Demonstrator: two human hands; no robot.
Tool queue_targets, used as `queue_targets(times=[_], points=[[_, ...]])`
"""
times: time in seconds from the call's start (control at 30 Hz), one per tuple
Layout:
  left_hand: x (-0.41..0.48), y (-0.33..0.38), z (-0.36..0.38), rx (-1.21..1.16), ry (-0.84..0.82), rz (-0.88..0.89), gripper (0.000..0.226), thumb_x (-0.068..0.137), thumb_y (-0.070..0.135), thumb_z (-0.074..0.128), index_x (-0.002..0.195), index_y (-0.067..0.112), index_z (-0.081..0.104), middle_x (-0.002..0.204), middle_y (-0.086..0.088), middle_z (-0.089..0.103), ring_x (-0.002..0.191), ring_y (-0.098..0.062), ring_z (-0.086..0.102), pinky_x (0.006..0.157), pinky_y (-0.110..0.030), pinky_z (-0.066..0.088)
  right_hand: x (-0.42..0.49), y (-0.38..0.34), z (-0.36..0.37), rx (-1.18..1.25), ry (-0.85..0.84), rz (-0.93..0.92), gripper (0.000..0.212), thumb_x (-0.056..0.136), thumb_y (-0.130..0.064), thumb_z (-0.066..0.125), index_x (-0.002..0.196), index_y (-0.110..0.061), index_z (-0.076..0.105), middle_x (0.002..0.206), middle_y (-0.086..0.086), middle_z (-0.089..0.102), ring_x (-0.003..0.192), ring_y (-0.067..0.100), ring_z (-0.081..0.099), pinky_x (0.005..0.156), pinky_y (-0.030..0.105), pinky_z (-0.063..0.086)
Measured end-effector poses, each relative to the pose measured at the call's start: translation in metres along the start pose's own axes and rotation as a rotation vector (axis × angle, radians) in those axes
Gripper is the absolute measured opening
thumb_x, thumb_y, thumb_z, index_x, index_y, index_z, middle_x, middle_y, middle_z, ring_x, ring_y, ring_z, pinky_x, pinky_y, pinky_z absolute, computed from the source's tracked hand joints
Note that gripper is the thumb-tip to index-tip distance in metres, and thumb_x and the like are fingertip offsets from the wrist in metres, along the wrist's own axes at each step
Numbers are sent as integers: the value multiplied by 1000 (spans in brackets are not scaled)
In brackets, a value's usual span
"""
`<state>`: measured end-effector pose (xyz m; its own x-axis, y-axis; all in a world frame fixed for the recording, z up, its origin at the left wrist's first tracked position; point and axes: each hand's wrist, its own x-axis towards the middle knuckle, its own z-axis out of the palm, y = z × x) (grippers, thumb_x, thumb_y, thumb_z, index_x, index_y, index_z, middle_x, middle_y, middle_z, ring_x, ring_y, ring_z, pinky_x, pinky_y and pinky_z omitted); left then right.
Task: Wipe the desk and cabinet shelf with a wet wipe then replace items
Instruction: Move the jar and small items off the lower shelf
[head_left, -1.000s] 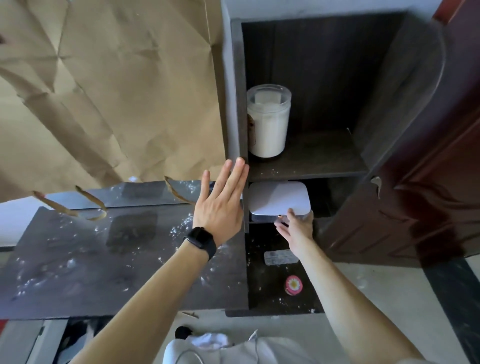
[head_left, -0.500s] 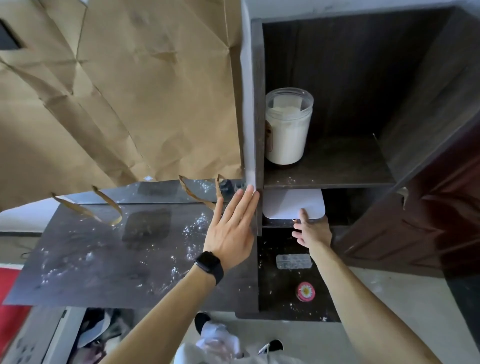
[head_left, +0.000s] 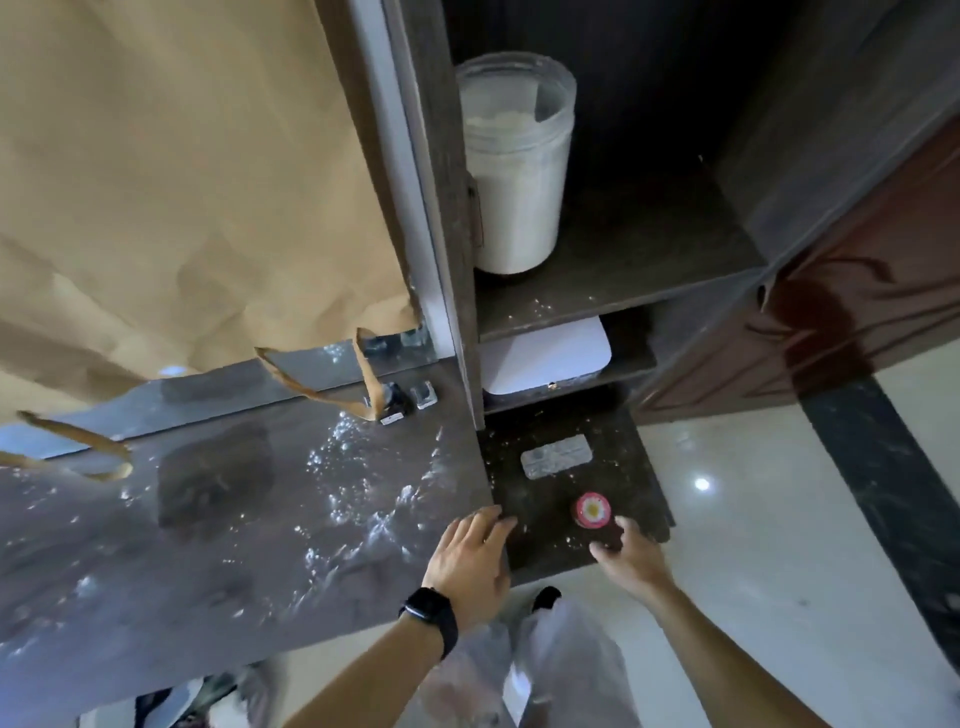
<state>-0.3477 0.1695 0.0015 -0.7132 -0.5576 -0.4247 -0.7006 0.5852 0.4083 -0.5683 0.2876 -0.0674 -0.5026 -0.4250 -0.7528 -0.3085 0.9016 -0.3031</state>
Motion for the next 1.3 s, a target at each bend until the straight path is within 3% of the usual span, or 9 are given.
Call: queue_targets(times=[0.1,0.27,0.43,0.63,0.8,0.97,1.07,1.2,1.3], points=[[25,7,9,56,-64,77,63,89,24,48,150,23,36,157,-2,33,145,-23,29,120,-29,14,3,11,16,21,72,45,84,89,-46,66,155,-20,20,155,16,32,138,34,41,107,43,43],[78,17,15,113,-132,96,65,94,32,51,154,27,26,160,2,24,148,-21,19,120,-30,15,22,4,31,74,131,-30,97,82,-50,73,155,-37,9,154,12,24,134,33,47,101,44,51],[156,23,37,152,-225,-65,74,92,42,56,155,26,19,160,1,18,143,-27,28,113,-40,35,52,1,42,-32,148,-214,75,90,-35,68,151,-39,23,153,4,33,123,28,58,98,39,53],[209,24,79,284,-201,-218,81,95,39,55,157,18,7,154,-8,27,142,-29,29,114,-44,32,75,20,32,-96,161,-349,60,92,-28,66,142,-33,34,137,0,49,106,25,67,89,37,58],[207,24,87,391,-153,-240,59,90,40,57,139,14,38,136,-12,42,128,-31,40,101,-41,40,63,40,6,-23,143,-407,66,85,-39,74,140,-32,39,132,2,56,107,23,66,90,32,56],[161,51,58,47,-113,-340,57,78,47,64,126,19,54,127,-7,51,119,-28,48,91,-38,49,19,50,-24,104,234,-353,69,81,-44,77,138,-26,44,126,0,62,110,20,63,89,24,49],[116,64,24,-204,-30,-363,57,69,50,65,120,26,60,116,-1,57,108,-24,56,89,-35,50,-13,39,-49,182,297,-367,72,76,-52,78,135,-29,45,121,-3,65,107,16,65,91,26,54],[60,74,-22,-377,175,-348,54,69,49,67,120,33,61,110,7,58,102,-17,59,84,-27,48,-50,2,-89,325,325,-417,71,74,-59,77,131,-35,43,114,-10,63,102,10,65,86,27,57],[37,83,-48,-425,350,-342,57,72,45,72,126,30,59,113,5,59,103,-18,59,83,-27,46,-68,-33,-115,429,400,-526,69,73,-50,82,128,-30,45,112,-8,63,97,8,65,80,23,57]])
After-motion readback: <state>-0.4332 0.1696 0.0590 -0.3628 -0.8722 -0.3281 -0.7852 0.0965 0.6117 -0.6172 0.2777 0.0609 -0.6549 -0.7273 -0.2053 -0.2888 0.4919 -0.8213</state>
